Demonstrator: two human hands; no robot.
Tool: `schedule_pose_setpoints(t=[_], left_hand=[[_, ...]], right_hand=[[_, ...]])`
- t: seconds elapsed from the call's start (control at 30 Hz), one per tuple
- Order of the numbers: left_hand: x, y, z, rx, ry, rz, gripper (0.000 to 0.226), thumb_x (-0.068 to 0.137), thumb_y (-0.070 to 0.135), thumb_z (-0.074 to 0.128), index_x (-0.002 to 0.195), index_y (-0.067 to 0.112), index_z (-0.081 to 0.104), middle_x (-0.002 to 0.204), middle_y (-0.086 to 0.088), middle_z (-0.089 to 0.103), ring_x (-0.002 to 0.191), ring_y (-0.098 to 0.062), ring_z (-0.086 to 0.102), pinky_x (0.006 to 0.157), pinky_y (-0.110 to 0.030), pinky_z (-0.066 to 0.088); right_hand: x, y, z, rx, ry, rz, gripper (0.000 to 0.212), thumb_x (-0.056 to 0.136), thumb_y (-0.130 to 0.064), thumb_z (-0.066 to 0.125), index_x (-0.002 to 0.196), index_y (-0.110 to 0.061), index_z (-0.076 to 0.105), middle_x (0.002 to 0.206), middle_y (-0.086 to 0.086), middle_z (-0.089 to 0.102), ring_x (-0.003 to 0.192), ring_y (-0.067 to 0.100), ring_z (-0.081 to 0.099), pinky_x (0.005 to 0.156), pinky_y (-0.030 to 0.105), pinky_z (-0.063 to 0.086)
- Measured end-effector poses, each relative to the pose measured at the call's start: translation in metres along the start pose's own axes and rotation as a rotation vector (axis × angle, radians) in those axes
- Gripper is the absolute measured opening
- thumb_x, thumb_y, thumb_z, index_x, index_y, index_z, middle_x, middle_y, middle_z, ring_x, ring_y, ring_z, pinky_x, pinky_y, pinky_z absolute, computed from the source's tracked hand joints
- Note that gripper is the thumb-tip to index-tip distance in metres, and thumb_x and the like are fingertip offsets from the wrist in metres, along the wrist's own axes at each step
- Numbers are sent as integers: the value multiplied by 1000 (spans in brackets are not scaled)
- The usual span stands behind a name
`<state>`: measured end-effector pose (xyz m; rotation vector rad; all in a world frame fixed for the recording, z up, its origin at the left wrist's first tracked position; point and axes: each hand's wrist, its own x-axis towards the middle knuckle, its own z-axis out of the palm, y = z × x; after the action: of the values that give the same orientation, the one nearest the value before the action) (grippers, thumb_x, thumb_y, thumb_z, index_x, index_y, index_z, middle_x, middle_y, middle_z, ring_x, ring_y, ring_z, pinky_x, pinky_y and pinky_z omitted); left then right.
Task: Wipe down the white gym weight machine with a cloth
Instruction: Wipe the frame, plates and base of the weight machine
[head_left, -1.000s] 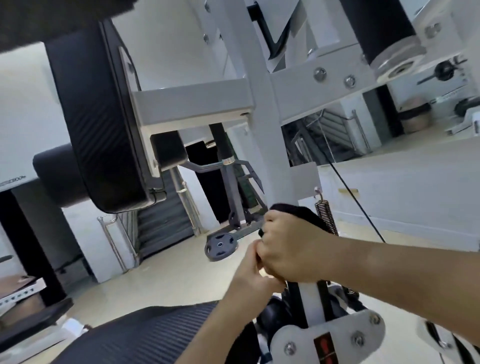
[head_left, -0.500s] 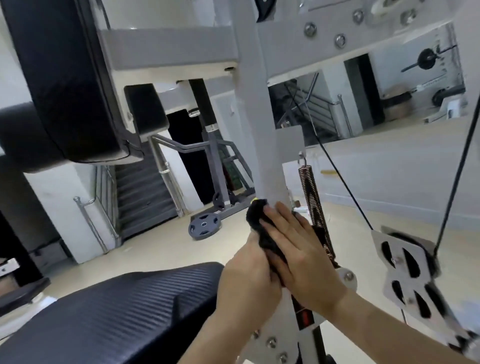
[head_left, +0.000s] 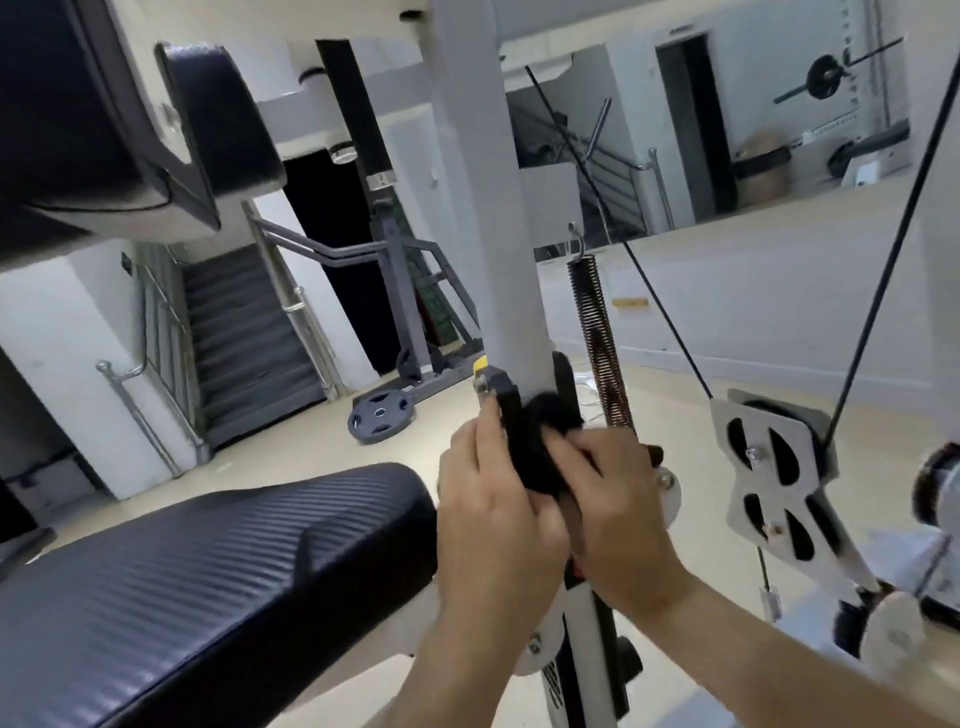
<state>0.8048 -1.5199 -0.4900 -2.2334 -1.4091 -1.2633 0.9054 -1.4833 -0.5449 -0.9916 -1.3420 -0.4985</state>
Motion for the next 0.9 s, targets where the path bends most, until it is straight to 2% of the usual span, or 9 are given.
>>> schedule_pose_setpoints(t=[0.13,0.2,0.27,0.37,0.53,0.6,0.7,0.77,0.9], left_hand=[[-18,1,11,89,46,80,60,77,10,54,137,8,51,122,-10,53,110,-26,49,95,-36,44],[-25,-2,17,231,80,175,46,80,10,63,125,10,64,111,-11,60,102,-29,54,90,-43,43],[-30,-4,19,338,81,244,40,79,11,68,119,13,68,104,-6,63,98,-27,56,85,-42,36],[-34,-7,19,344,-33,362,43,80,5,65,122,12,65,95,-4,64,86,-25,58,78,-39,43],[-39,-7,13,375,-93,393,33,71,-2,69,102,8,71,90,-6,65,80,-24,56,71,-33,46],[-35,-9,7,385,-63,374,17,74,-1,64,87,8,70,88,-7,63,78,-26,54,69,-35,43],[-32,-16,-2,380,-76,355,5,75,2,66,74,8,67,85,-8,60,77,-26,52,61,-37,46],[-34,-19,-7,374,-111,365,9,69,0,72,75,6,69,84,-7,61,76,-24,53,58,-30,46],[-44,-21,-13,403,-216,380,32,52,4,87,81,7,73,89,-7,63,83,-25,57,59,-27,47]], right_hand=[[-15,11,-10,-88,-70,-144,27,91,-20,57,110,-4,68,93,6,61,86,22,53,73,38,47],[-20,14,-15,-106,-127,-160,27,89,-14,62,112,-1,68,94,10,63,87,27,57,73,42,48],[-35,20,-21,-115,-176,-151,30,90,-11,62,117,1,65,99,15,63,88,32,58,74,45,49],[-47,36,-29,-138,-159,-93,35,92,-14,54,122,1,63,103,18,62,92,28,51,77,41,52],[-55,21,-20,-50,112,469,38,88,-8,53,125,-1,59,107,16,52,98,22,49,86,33,47],[-69,-9,-5,1,62,430,40,86,-8,58,125,-5,58,111,8,48,103,11,44,90,30,42],[-90,-22,-3,-10,-110,163,44,89,-13,60,132,-4,55,113,14,55,99,27,52,90,36,45],[-93,7,-16,-90,-140,87,47,85,-4,66,132,-4,57,108,17,58,94,32,54,84,44,51],[-98,24,-22,-81,-76,294,52,80,4,67,129,-10,60,111,5,50,99,24,48,88,33,49]])
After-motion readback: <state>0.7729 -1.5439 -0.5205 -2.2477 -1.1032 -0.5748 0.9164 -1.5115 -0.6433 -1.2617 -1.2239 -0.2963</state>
